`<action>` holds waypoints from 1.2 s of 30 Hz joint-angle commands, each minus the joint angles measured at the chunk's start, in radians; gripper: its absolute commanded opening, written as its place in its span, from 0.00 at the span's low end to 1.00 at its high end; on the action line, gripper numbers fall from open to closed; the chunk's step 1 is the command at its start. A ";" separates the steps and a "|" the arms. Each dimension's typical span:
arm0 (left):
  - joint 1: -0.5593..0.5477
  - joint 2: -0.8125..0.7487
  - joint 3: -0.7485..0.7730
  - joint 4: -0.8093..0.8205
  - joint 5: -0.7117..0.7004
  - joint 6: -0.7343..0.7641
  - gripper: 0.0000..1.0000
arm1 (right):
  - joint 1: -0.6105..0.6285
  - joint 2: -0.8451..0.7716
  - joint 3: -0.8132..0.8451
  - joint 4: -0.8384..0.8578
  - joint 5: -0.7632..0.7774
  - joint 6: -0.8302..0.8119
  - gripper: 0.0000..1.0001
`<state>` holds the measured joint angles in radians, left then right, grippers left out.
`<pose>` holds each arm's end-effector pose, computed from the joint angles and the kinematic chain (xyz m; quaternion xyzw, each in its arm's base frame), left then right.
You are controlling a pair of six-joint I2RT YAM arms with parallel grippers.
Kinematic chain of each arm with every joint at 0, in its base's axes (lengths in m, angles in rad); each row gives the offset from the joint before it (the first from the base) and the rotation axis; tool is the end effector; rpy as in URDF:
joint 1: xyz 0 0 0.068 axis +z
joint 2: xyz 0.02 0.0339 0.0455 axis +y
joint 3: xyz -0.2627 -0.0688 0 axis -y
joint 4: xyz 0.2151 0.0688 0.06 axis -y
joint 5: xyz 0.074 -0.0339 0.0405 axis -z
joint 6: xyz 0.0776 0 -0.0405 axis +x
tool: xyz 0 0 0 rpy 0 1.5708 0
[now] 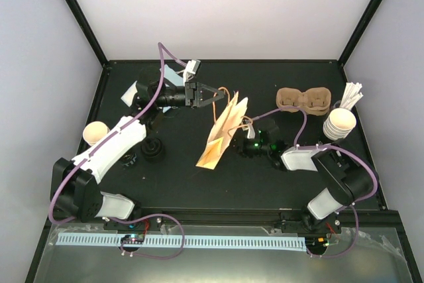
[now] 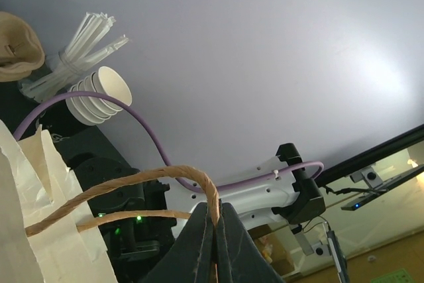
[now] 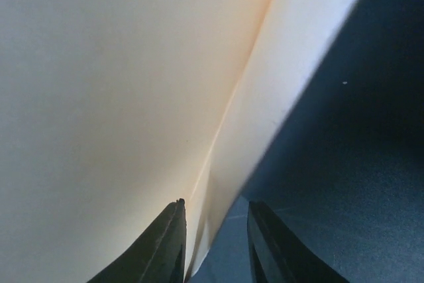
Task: Pack the takeout coffee
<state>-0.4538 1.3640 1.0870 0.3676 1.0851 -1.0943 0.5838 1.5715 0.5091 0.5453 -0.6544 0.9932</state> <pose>0.2388 -0.1928 0.3795 0.1801 0.6682 -0.6910 0.2088 0.2202 0.2021 0.1505 0.0082 0.8343 0.5336 0.1386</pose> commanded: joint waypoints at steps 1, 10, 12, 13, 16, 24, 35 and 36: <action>-0.005 -0.003 0.051 0.032 0.005 -0.001 0.02 | 0.005 -0.031 -0.021 0.016 0.000 -0.014 0.29; -0.005 -0.010 0.041 0.024 0.007 0.005 0.02 | 0.004 -0.071 -0.023 -0.019 0.020 -0.037 0.20; -0.005 -0.012 0.040 0.021 0.008 0.007 0.02 | 0.005 -0.076 -0.023 -0.023 0.022 -0.040 0.15; -0.005 -0.013 0.040 0.019 0.007 0.008 0.02 | 0.005 -0.077 -0.023 -0.024 0.022 -0.041 0.11; -0.005 -0.014 0.043 0.017 0.007 0.008 0.01 | 0.005 -0.080 -0.020 -0.035 0.025 -0.045 0.01; 0.012 -0.019 0.058 -0.006 0.014 0.025 0.02 | 0.005 -0.114 -0.027 -0.092 0.037 -0.076 0.01; 0.176 -0.061 0.104 -0.107 0.065 0.084 0.02 | -0.001 -0.178 -0.073 -0.160 0.025 -0.130 0.01; 0.197 -0.067 0.106 -0.126 0.069 0.099 0.02 | -0.002 -0.189 -0.077 -0.170 0.025 -0.139 0.01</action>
<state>-0.3233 1.3453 1.1355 0.2981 1.1172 -1.0580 0.5835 1.4311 0.4553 0.4103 -0.6304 0.9016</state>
